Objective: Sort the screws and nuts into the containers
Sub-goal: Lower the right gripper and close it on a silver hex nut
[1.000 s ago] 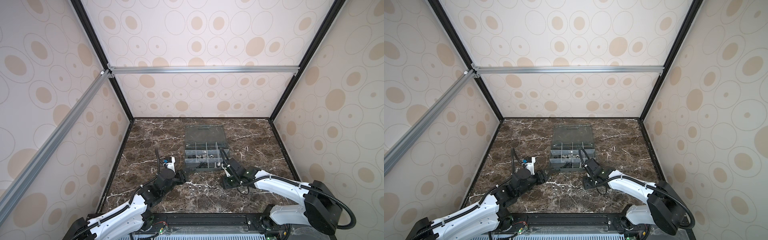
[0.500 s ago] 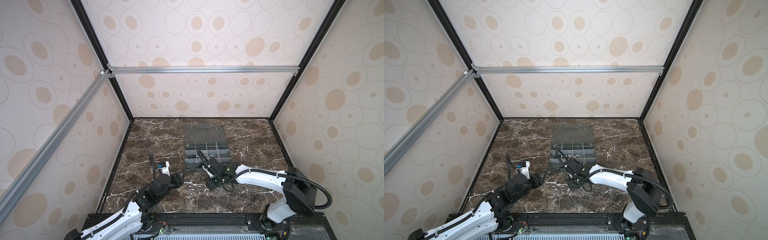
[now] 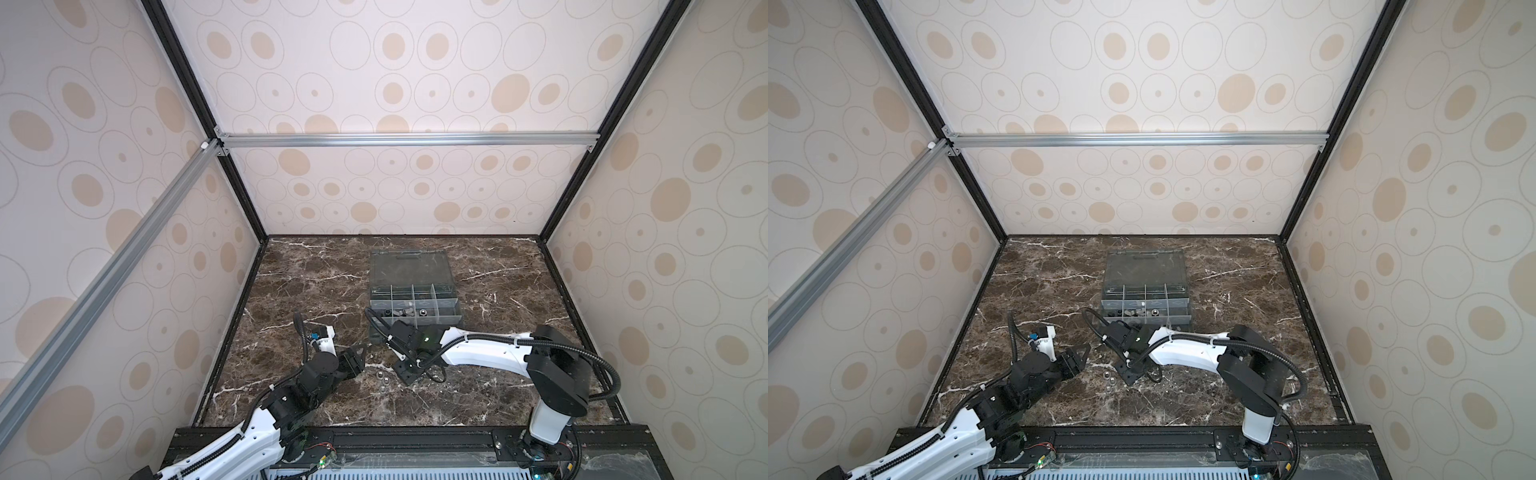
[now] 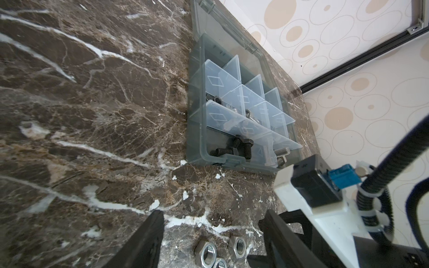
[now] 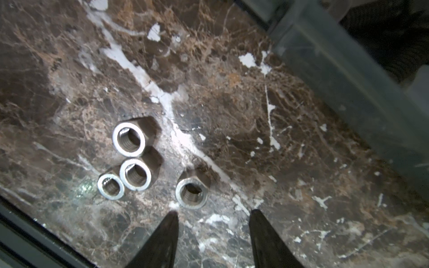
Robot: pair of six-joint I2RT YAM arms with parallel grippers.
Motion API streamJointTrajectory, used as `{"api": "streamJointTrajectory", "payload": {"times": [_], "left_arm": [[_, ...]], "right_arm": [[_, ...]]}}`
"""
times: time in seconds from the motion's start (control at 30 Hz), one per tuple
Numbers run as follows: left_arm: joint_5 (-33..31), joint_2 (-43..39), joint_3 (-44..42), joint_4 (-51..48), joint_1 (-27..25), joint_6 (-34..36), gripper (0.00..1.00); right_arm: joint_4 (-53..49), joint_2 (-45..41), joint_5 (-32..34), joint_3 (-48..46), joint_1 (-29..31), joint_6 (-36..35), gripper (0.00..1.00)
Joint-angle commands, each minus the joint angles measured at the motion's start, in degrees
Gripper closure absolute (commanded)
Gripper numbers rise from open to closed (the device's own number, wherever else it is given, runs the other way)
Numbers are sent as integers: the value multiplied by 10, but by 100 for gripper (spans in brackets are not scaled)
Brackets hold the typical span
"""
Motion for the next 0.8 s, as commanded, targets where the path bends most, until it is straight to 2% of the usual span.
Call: {"api": "streamJointTrajectory", "payload": {"times": [0.0,0.5,0.77], "left_arm": [[-9,-8,-5,-6,3,-14,32],[0,-10,-22,14,3,-18,32],[5,-14,-24,14,3,-18,32]], "right_arm": [[-26,19,15,22,8,18,47],[-32,64,20,52,30,36,48],[-30,68,32,41,30,39,52]]}}
